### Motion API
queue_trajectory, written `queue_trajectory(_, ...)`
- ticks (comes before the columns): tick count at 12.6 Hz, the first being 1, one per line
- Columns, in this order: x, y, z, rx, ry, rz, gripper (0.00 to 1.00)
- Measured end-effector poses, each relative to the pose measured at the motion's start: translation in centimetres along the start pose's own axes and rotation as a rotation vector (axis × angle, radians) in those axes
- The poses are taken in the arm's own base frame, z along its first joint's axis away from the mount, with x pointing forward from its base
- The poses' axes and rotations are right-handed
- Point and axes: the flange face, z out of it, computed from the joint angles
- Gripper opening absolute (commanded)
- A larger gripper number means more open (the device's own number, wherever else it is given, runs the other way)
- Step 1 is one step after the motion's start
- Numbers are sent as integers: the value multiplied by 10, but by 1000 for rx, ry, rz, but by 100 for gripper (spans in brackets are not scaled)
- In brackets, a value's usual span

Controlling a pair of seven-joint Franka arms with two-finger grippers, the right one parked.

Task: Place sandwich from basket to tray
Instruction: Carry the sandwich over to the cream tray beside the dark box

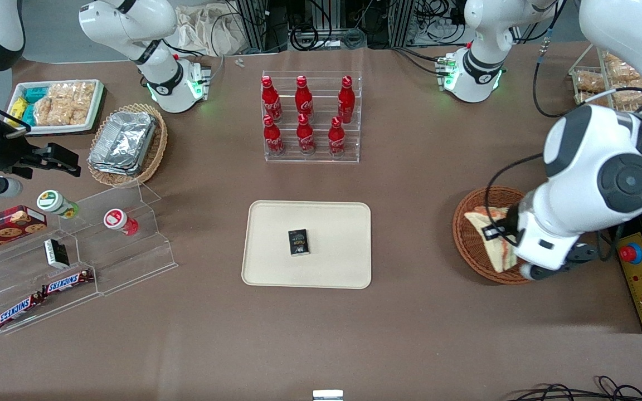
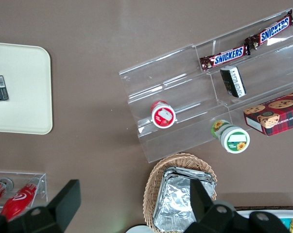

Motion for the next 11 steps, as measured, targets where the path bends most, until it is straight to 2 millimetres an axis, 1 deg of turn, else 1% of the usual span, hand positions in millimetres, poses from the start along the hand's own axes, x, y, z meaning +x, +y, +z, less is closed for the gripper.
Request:
queue_trajectory(1, -15, 33, 7, -11, -9, 65, 0)
queue_trajectory(2, -29, 67, 21, -18, -13, 125, 0)
queue_trajectory(3, -40, 101, 41, -28, -3, 180, 0)
queue_trajectory(4, -47, 131, 61, -59, 17, 223, 0)
queue_trajectory(5, -48, 156, 85, -106, 34, 250, 0)
queue_trajectory(6, -44, 175, 113, -152, 43, 261, 0)
queue_trajectory(7, -39, 187, 143, -188, 49, 263, 0)
queue_trajectory(9, -27, 201, 201, -204, 53, 255, 0)
queue_trajectory(10, -27, 206, 227, -177, 52, 258, 0)
queue_trajectory(11, -30, 212, 247, -145, 57, 267, 0)
